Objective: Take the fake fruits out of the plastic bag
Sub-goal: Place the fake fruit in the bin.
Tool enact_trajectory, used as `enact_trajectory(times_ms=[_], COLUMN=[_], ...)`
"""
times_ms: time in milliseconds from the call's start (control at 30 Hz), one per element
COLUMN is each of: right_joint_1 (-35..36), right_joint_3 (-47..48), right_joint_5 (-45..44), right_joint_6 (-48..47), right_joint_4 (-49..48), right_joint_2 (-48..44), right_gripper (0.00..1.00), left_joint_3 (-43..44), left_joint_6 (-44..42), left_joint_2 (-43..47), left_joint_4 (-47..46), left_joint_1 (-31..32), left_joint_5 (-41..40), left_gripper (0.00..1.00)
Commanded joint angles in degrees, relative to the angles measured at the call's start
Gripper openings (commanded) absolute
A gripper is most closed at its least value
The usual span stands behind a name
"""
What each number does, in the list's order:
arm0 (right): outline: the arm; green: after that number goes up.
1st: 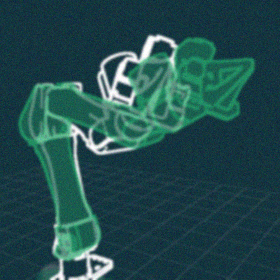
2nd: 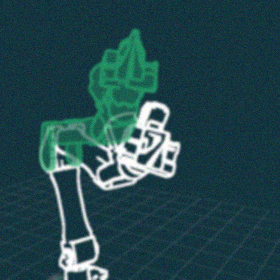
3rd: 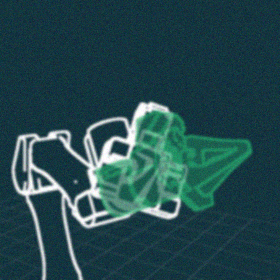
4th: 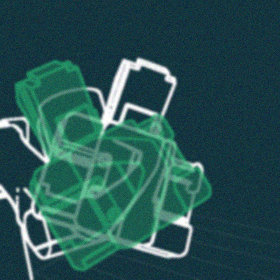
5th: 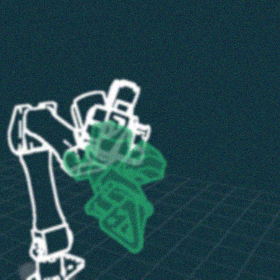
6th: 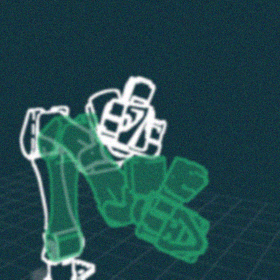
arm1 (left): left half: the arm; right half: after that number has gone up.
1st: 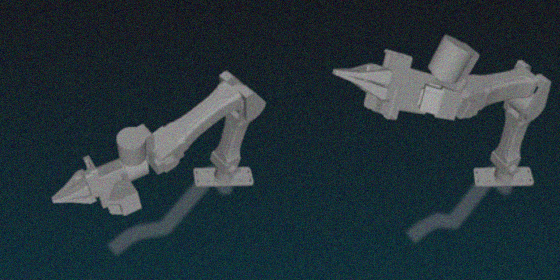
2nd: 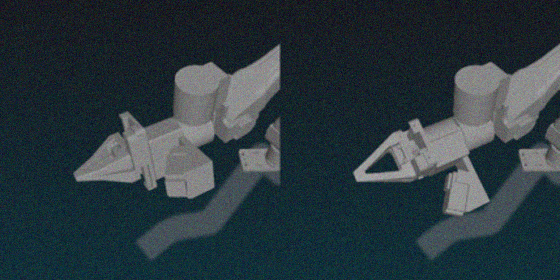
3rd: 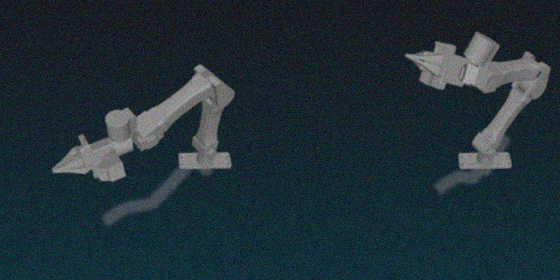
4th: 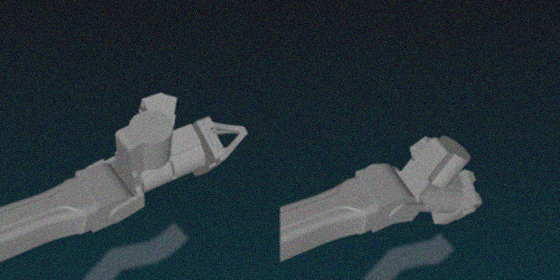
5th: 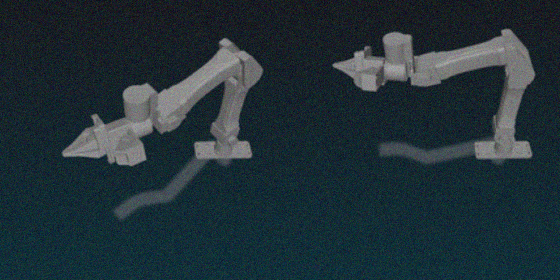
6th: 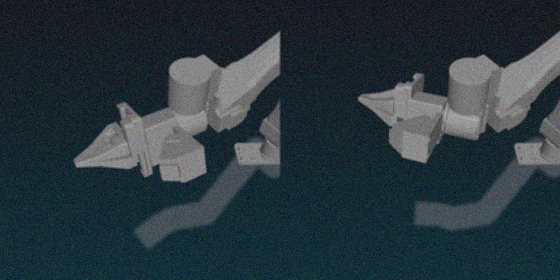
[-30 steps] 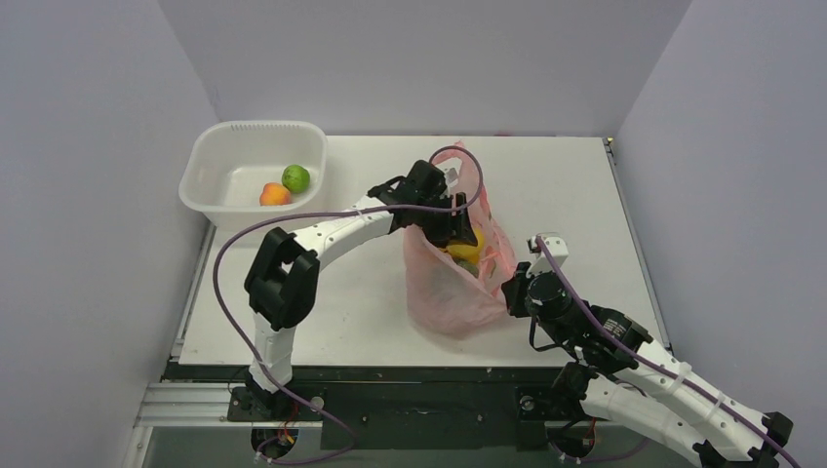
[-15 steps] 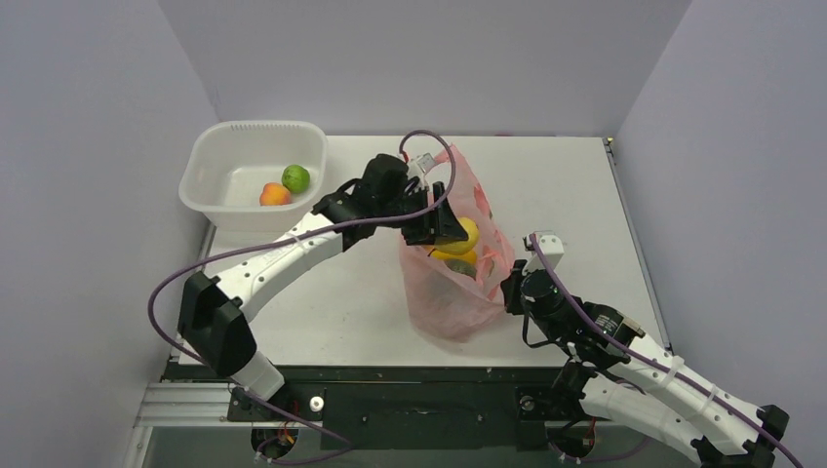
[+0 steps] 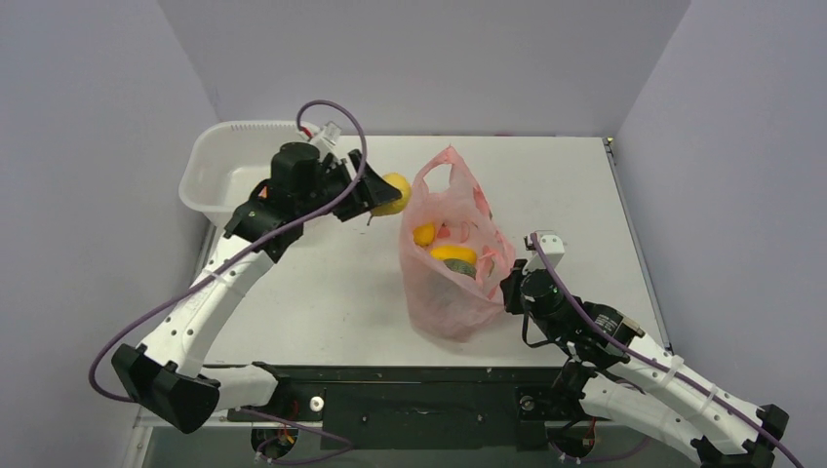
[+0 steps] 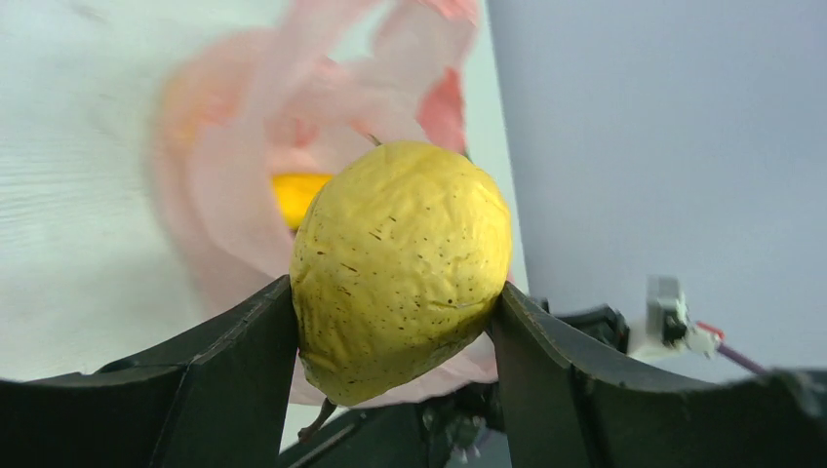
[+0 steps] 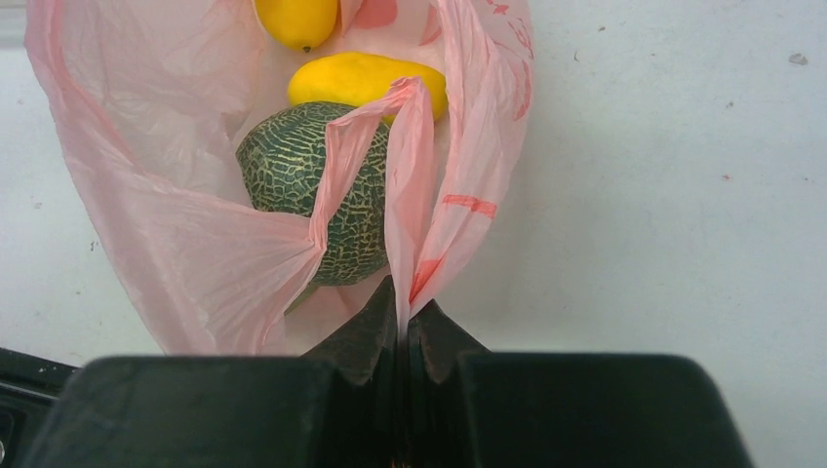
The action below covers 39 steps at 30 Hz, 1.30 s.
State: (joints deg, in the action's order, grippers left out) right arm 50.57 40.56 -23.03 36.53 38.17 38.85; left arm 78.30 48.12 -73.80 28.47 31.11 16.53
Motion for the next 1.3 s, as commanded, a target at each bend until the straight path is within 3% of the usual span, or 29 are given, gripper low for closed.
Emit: enact_trajectory(times_ms=[0,267,500,900,1267], right_joint_1=[-0.03,-0.03,-0.12,-0.12,-1.20], right_joint_3=[1.76,4.31,5.98,7.47,11.28], right_joint_5=[0.44,-0.99,-0.42,1.98,-0.21], right_joint_6=[-0.81,-2.14,-3.84,-8.05,-8.04], right_joint_4=[-2.25,0.86,2.14,2.36,4.04], right_joint_2=[-1.60,-1.96,0.07,4.76,10.63], right_gripper=[0.00,0.00,0.00,0.00,0.00], left_joint_3=[0.33,-0.42,-0.61,4.73,21.81], left_joint_6=[-5.32,-5.73,0.36,0.43,-7.03], left_joint_2=[5.70,6.17,-3.07,-22.35,-41.27], left_joint_4=[9.77,10.98,-0.21,-10.13,-9.67], left_joint_1=[-9.22,-24.68,-35.92,-46.01,-46.76], left_joint_5=[-9.09,-24.61,-23.89,-22.59,-25.89], left_gripper=[0.00,0.00,0.00,0.00,0.00])
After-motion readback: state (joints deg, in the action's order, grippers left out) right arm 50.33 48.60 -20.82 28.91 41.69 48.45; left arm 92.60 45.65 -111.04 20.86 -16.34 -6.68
